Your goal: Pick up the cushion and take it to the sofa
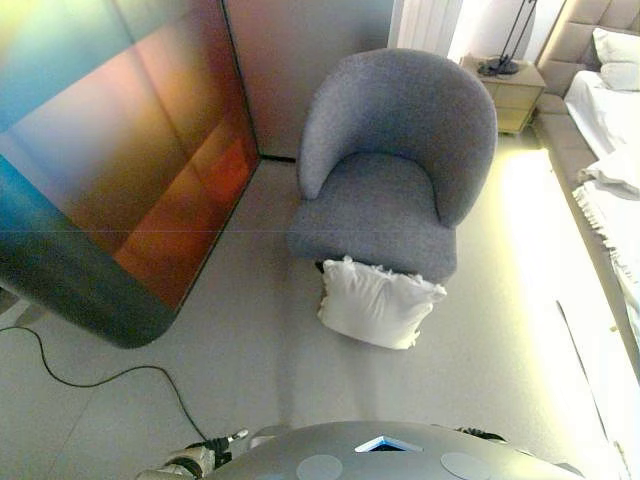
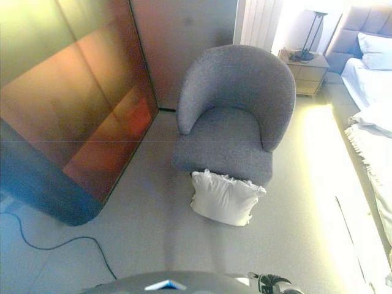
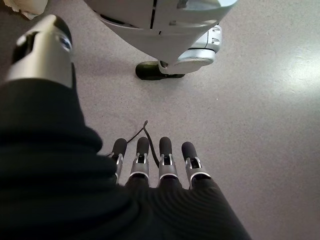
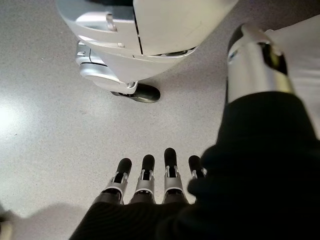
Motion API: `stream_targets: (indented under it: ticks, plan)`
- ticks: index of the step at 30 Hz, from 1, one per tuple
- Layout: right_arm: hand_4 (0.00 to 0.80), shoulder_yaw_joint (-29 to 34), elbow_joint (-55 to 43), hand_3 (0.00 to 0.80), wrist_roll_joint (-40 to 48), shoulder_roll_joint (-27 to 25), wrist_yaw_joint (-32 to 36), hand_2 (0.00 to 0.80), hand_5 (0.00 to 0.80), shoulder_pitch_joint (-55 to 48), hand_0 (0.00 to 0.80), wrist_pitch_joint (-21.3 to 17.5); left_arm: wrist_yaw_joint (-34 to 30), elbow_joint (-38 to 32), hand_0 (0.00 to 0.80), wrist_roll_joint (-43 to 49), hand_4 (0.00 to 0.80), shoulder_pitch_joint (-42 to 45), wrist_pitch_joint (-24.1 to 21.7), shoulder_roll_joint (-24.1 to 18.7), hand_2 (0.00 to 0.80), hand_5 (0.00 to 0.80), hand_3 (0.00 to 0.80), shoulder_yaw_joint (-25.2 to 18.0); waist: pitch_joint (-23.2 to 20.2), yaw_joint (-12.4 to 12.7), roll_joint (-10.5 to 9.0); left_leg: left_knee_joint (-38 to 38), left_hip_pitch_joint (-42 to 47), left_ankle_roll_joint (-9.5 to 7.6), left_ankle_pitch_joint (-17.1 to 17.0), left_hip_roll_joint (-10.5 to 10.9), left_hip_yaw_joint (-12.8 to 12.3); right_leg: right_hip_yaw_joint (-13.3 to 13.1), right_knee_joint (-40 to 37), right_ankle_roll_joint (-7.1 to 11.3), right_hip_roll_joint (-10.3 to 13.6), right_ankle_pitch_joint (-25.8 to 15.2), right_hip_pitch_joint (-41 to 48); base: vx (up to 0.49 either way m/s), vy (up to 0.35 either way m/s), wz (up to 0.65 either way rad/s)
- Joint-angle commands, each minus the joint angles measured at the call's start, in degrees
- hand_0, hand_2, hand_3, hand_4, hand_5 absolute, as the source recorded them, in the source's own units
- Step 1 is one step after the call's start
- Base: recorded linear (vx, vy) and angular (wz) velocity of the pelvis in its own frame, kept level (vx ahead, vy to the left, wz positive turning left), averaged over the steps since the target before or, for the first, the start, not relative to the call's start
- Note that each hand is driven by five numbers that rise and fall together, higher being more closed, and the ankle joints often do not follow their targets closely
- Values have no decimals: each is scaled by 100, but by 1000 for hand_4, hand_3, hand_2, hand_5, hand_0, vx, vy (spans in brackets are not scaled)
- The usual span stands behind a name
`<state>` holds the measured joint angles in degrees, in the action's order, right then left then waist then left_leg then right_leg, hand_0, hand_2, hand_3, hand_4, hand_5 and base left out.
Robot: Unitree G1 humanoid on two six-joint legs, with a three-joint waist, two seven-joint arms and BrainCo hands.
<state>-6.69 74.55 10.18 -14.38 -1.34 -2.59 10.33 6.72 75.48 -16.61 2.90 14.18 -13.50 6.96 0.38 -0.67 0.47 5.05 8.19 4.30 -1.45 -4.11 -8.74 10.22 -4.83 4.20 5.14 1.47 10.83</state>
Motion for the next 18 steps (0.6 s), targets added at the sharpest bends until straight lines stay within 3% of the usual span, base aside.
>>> stream_targets:
  ticks: [1,18]
  plan:
    - [0,-116,368,0,-68,-9,-38,0,0,378,0,-53,54,360,0,57,0,-319,-54,10,0,0,0,-140,247,24,-201,-5,155,-284,667,128,51,-222,-17,116,64,-6,-235,0,0,0]
    - [0,-156,355,0,-90,10,-62,0,0,397,0,-16,-26,355,0,3,0,-348,-38,26,0,0,0,-97,271,20,-213,-5,183,-300,695,131,28,-231,-17,122,77,4,-206,0,0,0]
